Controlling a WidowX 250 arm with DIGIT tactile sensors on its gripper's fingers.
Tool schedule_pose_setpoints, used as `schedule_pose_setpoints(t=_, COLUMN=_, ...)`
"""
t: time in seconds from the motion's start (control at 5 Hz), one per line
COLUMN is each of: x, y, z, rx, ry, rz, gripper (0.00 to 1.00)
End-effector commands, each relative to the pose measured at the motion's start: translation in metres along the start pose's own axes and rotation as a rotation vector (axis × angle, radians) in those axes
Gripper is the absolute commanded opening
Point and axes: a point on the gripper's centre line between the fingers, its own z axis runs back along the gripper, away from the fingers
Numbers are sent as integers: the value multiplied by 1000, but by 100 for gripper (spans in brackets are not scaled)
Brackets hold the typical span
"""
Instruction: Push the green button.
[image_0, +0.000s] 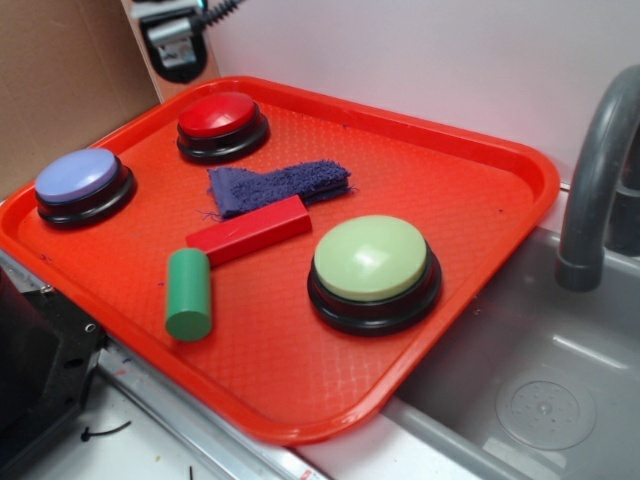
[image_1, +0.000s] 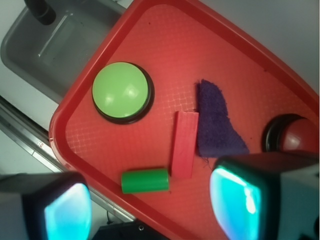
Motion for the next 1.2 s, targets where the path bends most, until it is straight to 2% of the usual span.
schedule_pose_setpoints(t=0.0, x=-17, y=-4, z=20, rx=20, ry=-34, rz=70, gripper=100)
schedule_pose_setpoints(t=0.8, x=-39, y=4, z=38, rx=30, ry=-10, rz=214, gripper=100)
schedule_pose_setpoints(t=1.0, x=-40, y=5, z=31, rx=64, ry=3, rz=222, gripper=100)
